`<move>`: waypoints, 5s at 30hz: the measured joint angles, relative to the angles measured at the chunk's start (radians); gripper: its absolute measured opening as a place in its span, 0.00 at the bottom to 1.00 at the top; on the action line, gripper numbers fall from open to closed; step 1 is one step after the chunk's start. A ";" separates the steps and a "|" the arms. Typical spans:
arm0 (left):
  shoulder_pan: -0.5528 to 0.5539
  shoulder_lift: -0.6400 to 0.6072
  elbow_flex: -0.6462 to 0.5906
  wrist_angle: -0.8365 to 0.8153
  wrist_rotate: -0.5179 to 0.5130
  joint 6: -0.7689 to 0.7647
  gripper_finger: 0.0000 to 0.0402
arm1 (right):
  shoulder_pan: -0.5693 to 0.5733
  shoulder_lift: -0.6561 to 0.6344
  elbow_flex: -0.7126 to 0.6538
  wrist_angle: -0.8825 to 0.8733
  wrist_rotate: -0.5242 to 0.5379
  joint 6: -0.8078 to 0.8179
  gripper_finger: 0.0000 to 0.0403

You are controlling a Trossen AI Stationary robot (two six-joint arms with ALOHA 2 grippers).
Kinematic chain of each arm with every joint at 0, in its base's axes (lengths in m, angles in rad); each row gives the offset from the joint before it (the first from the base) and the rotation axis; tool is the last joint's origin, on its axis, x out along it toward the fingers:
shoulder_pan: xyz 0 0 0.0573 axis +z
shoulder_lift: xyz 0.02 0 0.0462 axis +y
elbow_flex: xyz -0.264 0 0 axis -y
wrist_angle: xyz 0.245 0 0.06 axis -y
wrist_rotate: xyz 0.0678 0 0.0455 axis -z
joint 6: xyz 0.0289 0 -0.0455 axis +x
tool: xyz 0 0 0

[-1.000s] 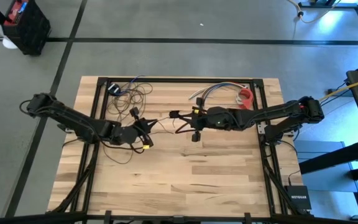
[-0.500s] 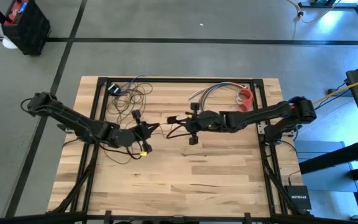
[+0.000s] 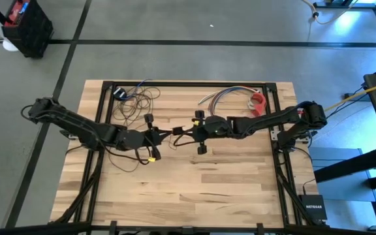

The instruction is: Coiling cords

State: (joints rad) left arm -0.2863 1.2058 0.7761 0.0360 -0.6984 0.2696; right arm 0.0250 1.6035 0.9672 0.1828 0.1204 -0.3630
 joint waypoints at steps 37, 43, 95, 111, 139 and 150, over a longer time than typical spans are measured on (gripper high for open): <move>0.031 0.051 0.000 0.132 0.145 0.213 0.01 | 0.000 0.039 0.000 0.007 -0.257 -0.035 0.04; 0.091 0.102 0.000 0.193 0.200 0.239 0.01 | 0.000 0.051 0.001 0.048 -0.337 -0.035 0.04; 0.106 0.045 0.000 0.021 0.216 0.119 0.45 | 0.036 0.063 0.000 0.310 -0.225 -0.561 0.04; 0.095 -0.228 -0.001 -0.155 0.115 0.013 0.45 | 0.033 0.030 0.004 0.472 -0.154 -0.294 0.04; 0.030 -0.247 0.000 -0.219 0.265 -0.142 0.45 | 0.033 0.019 0.015 0.458 -0.156 -0.008 0.04; 0.020 -0.211 0.002 -0.168 0.320 -0.142 0.45 | 0.034 0.020 0.015 0.434 -0.129 -0.008 0.04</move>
State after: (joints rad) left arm -0.2661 0.9951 0.7776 -0.1324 -0.3784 0.1276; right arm 0.0586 1.6238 0.9821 0.6167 -0.0082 -0.3710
